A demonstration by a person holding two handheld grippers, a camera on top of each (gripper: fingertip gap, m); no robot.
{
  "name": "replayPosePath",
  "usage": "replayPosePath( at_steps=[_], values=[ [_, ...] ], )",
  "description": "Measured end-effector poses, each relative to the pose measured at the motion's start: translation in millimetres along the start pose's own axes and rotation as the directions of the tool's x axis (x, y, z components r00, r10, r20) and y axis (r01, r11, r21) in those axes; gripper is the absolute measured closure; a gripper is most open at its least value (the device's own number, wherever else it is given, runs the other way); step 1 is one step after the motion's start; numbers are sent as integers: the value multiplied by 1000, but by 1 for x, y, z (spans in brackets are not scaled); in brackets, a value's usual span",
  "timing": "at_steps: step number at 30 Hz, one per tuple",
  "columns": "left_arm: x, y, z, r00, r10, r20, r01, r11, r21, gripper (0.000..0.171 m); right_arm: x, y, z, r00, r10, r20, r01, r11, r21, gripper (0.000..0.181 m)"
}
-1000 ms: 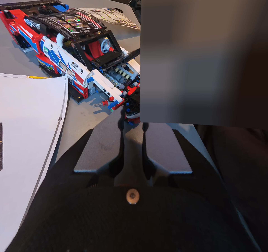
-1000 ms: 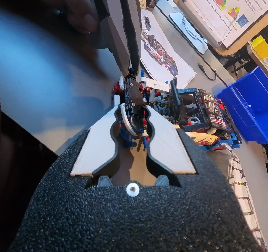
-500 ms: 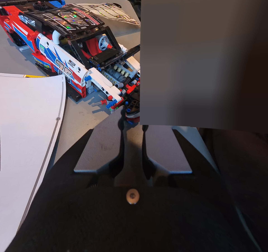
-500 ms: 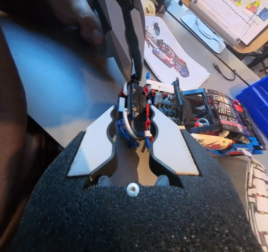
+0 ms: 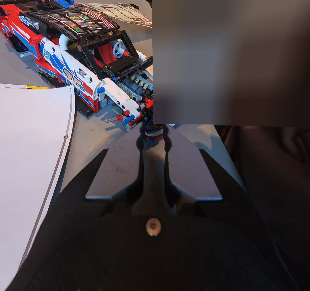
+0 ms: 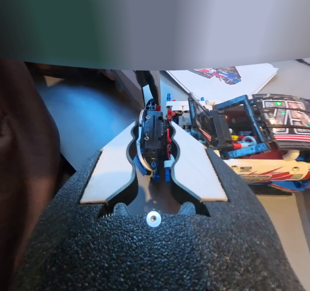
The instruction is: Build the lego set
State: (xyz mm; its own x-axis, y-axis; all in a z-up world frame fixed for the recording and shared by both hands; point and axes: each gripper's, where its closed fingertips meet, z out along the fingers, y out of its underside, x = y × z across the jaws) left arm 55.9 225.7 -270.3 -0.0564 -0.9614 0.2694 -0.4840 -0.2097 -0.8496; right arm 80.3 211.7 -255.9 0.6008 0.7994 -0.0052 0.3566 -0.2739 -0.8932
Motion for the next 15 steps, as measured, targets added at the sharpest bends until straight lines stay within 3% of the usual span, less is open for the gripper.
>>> replayPosePath(
  at_steps=[8, 15],
  values=[
    [1, 0, 0, 1000, -4, -10, 4, 1000, 3, 154, 7, 15, -16, 999, -2, -51, 2, 1000, -15, 148],
    [1, 0, 0, 1000, 10, 0, -10, 1000, 3, 154, -4, 14, -28, 1000, -25, -4, 25, 999, 28, 148]
  ],
)
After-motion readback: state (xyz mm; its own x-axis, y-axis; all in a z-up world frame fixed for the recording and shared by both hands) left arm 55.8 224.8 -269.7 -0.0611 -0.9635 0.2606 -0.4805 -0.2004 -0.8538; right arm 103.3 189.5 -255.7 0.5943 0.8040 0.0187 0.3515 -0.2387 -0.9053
